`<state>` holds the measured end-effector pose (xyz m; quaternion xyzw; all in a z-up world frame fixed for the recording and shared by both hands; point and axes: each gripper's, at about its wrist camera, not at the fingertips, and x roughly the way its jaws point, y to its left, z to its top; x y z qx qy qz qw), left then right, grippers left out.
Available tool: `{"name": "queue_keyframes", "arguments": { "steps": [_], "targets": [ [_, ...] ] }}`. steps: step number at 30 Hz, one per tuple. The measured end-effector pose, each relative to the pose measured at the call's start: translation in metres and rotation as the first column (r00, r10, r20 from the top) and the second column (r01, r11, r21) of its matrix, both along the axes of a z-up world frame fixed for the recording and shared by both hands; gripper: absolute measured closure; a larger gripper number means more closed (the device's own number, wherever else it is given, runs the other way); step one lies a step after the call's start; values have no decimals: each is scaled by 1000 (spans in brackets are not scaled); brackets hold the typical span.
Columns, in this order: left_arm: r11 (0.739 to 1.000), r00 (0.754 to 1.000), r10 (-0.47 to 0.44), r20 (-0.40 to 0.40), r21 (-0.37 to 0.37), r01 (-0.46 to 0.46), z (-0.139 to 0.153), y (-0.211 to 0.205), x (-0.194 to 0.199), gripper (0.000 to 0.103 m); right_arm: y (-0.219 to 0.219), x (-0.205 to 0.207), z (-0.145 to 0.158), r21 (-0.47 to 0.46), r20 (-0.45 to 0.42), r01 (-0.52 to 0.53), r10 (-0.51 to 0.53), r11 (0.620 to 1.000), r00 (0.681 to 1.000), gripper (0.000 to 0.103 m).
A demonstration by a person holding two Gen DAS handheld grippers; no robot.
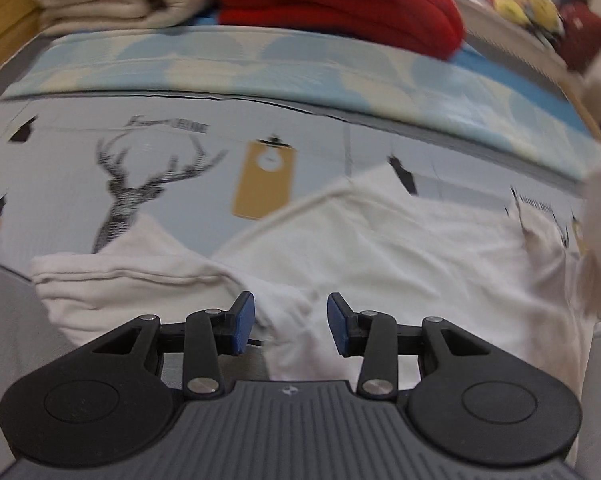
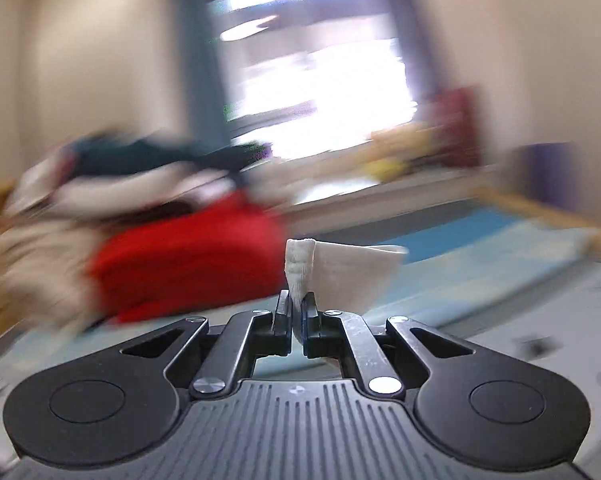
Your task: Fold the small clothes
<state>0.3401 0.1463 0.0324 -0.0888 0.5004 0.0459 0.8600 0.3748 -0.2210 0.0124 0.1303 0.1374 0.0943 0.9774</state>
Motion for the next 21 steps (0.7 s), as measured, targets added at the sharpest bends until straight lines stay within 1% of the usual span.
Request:
{"name": "queue_keyframes", "arguments": {
  "steps": [1, 2, 4, 5, 6, 7, 8, 9, 10, 11, 12, 13, 14, 15, 16, 18, 19, 20, 21],
  "targets": [
    [1000, 1000, 16, 1, -5, -16, 1, 7, 0, 58, 31, 2, -3, -15, -18, -78, 78, 997, 997, 99],
    [1000, 1000, 24, 2, -11, -24, 3, 12, 0, 58, 61, 7, -7, -24, -55, -162, 161, 986, 986, 99],
    [999, 999, 39, 5, -26, -39, 5, 22, 0, 58, 117, 14, -24, -15, -158, -284, 279, 959, 947, 99],
    [998, 999, 51, 6, -38, -51, 7, 26, 0, 58, 143, 18, -36, -4, -231, -354, 344, 935, 910, 95],
    [996, 998, 65, 8, -57, -65, 8, 32, 0, 58, 166, 21, -52, 23, -326, -427, 411, 904, 852, 92],
    [994, 997, 77, 9, -76, -76, 10, 35, 1, 58, 185, 20, -68, 59, -415, -481, 460, 875, 785, 89],
    [992, 997, 82, 10, -93, -81, 11, 38, 2, 58, 198, 14, -81, 75, -477, -510, 480, 857, 736, 89],
    [991, 996, 84, 13, -106, -83, 13, 39, 2, 58, 203, 6, -88, 72, -507, -542, 499, 837, 703, 88],
    [990, 997, 80, 15, -114, -78, 14, 38, 3, 58, 204, -4, -91, 47, -519, -577, 513, 816, 684, 88],
    [991, 997, 70, 17, -117, -68, 15, 36, 3, 58, 201, -13, -89, 2, -520, -603, 515, 798, 681, 87],
    [991, 998, 60, 18, -118, -57, 15, 34, 4, 58, 189, -19, -85, -45, -521, -608, 501, 793, 692, 86],
    [992, 999, 50, 18, -118, -47, 15, 32, 5, 58, 178, -25, -80, -77, -520, -601, 482, 796, 705, 84],
    [992, 999, 46, 17, -121, -44, 14, 31, 5, 58, 168, -31, -73, -99, -518, -586, 461, 804, 721, 77],
    [991, 999, 43, 17, -124, -41, 14, 30, 6, 58, 149, -33, -67, -125, -511, -559, 430, 820, 745, 73],
    [991, 999, 41, 15, -124, -39, 14, 28, 6, 58, 130, -34, -61, -155, -502, -523, 389, 838, 772, 72],
    [992, 999, 36, 15, -118, -34, 12, 24, 7, 58, 89, -33, -53, -216, -492, -436, 289, 873, 821, 67],
    [993, 999, 33, 15, -113, -31, 12, 22, 8, 58, 66, -32, -53, -250, -485, -384, 229, 889, 844, 66],
    [994, 1000, 28, 13, -106, -26, 11, 18, 8, 58, 44, -30, -55, -292, -475, -331, 164, 897, 865, 65],
    [995, 1000, 23, 11, -101, -22, 10, 15, 9, 58, 24, -28, -59, -341, -471, -282, 96, 897, 877, 63]
  ]
}}
